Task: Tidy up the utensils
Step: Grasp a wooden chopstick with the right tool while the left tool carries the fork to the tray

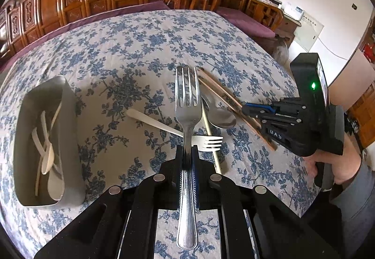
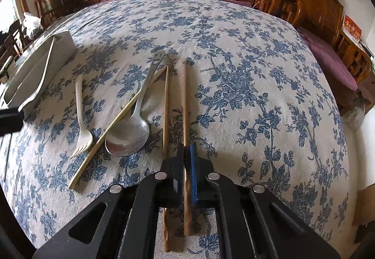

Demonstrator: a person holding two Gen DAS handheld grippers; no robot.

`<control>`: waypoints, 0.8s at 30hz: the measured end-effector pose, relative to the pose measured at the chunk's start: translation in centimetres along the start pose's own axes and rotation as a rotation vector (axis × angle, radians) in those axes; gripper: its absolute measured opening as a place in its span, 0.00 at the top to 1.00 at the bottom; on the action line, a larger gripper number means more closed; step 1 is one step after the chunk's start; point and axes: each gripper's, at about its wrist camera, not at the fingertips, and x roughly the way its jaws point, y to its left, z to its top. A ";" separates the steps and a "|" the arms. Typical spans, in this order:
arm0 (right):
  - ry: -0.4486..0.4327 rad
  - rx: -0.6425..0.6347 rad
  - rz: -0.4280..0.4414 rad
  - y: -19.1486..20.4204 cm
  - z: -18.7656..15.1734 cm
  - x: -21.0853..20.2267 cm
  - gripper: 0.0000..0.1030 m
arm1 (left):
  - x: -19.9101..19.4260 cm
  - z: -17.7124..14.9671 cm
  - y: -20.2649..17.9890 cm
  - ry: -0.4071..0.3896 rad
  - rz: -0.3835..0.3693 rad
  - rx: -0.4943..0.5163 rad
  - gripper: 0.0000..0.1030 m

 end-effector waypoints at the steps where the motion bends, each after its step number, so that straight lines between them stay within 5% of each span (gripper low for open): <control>1: 0.001 -0.002 0.000 0.0 0.0 0.0 0.94 | -0.2 0.0 0.1 -0.003 0.002 -0.001 0.94; 10: -0.076 0.029 -0.027 -0.1 0.0 -2.2 0.94 | -2.4 0.2 1.7 -0.029 0.043 -0.014 0.94; 24: -0.155 -0.098 0.012 5.9 1.1 -4.9 0.94 | -5.8 1.5 7.0 -0.073 0.127 -0.058 0.94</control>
